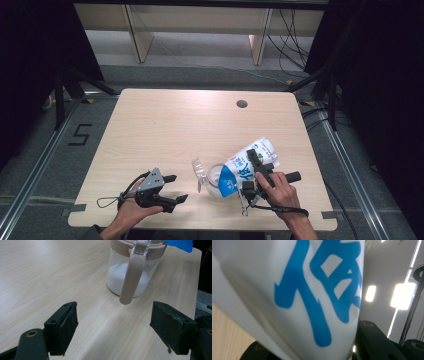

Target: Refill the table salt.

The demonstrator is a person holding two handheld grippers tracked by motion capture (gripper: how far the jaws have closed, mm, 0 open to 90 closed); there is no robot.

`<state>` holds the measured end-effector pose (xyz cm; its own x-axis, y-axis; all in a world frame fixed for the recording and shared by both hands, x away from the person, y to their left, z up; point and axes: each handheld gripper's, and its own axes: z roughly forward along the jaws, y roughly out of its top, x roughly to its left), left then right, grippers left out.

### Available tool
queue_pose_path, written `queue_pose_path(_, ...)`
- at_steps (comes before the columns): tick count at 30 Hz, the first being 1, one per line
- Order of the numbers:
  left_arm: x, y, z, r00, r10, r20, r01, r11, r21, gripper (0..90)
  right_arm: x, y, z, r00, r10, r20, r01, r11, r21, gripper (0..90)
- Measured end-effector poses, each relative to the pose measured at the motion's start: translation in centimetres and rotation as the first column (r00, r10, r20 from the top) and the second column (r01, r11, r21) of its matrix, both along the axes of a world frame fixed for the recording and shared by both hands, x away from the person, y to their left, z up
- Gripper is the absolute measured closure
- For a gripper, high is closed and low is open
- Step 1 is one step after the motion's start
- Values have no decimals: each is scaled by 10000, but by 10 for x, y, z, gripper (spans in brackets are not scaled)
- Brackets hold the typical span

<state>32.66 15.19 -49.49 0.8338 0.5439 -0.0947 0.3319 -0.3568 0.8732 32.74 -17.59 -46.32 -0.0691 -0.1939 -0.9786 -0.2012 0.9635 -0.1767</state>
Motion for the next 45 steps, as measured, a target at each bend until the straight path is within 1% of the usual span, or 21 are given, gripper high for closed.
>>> queue_pose_path(1, 0, 0, 0, 10000, -14, -6, 14, 10000, -11, 211, 1, 0, 1, 9999, 86, 81, -86, 10000, -39, 734)
queue_pose_path(4, 0, 0, 0, 10000, 5, -1, -5, 10000, -1, 212, 1, 1, 1, 9999, 132, 70, -131, 9999, -37, 735)
queue_pose_path(6, 0, 0, 0, 10000, 5, 4, -5, 10000, 3, 211, 0, 0, 0, 10000, -26, -49, 26, 10000, 22, 736)
queue_pose_path(12, 0, 0, 0, 10000, 6, -3, -6, 10000, 2, 211, 0, 0, 0, 10000, 26, -56, -25, 10000, 53, 738)
queue_pose_path(13, 0, 0, 0, 10000, 27, -20, -27, 10000, -44, 211, 1, 1, 1, 10000, 78, 13, -78, 9999, 87, 738)
queue_pose_path(16, 0, 0, 0, 10000, 3, -3, -3, 10000, 5, 211, 0, 0, 0, 9998, -121, -187, 125, 9996, 245, 739)
queue_pose_path(17, 0, 0, 0, 10000, 5, -3, -5, 10000, 5, 212, 0, 0, 0, 9999, -67, -154, 69, 9999, 116, 740)
queue_pose_path(18, 0, 0, 0, 10000, 3, -3, -3, 10000, 9, 211, 0, 1, 3, 9997, -167, -158, 163, 9996, -228, 740)
queue_pose_path(19, 0, -1, 0, 10000, 31, -21, -31, 10000, -49, 212, 0, 1, 2, 9994, -237, -255, 235, 9997, -89, 740)
queue_pose_path(21, 0, 0, 0, 10000, 7, -10, -7, 10000, -7, 211, 1, 0, 0, 9996, -115, -241, 120, 9997, 229, 740)
queue_pose_path(22, 0, 0, 0, 10000, 2, -8, -2, 10000, 8, 211, 2, 1, 0, 9999, 0, -148, 2, 9999, 151, 741)
queue_pose_path(23, 0, 0, 0, 10000, 2, -6, -2, 10000, 6, 212, 1, 1, 0, 9991, -246, -352, 251, 9996, 137, 741)
queue_pose_path(24, 0, 0, 0, 10000, 2, -3, -2, 10000, 6, 212, 1, 1, 0, 9996, -119, -275, 123, 9999, 121, 741)
queue_pose_path(25, 0, 0, 0, 10000, 6, -7, -6, 10000, 3, 211, 1, 0, -1, 9994, -161, -319, 171, 9993, 319, 741)
queue_pose_path(35, 0, 0, 0, 10000, 7, -17, -7, 10000, 1, 211, 1, 0, 0, 9990, -254, -373, 266, 9992, 305, 743)
queue_pose_path(36, 0, 0, 0, 10000, 10, -19, -10, 10000, 1, 211, 1, 0, 0, 9993, -167, -329, 179, 9993, 340, 744)
queue_pose_path(39, 0, 0, 0, 10000, 8, -16, -8, 10000, 3, 212, 0, 1, 1, 9990, -245, -362, 253, 9995, 208, 744)
queue_pose_path(40, 0, 0, 0, 10000, 12, -24, -12, 10000, -1, 212, 2, 1, 2, 9998, -5, -207, 8, 9999, 114, 745)
queue_pose_path(42, 0, -1, 0, 10000, 27, -26, -27, 10000, -38, 211, 2, 1, 2, 9997, -70, -235, 74, 9999, 141, 745)
queue_pose_path(43, 0, -1, 0, 10000, 26, -21, -26, 10000, -43, 211, 1, 0, 1, 9995, -147, -278, 154, 9996, 247, 746)
queue_pose_path(45, 0, -1, 0, 10000, 21, -20, -21, 10000, -41, 211, 2, -1, 1, 9997, -82, -225, 89, 9995, 316, 746)
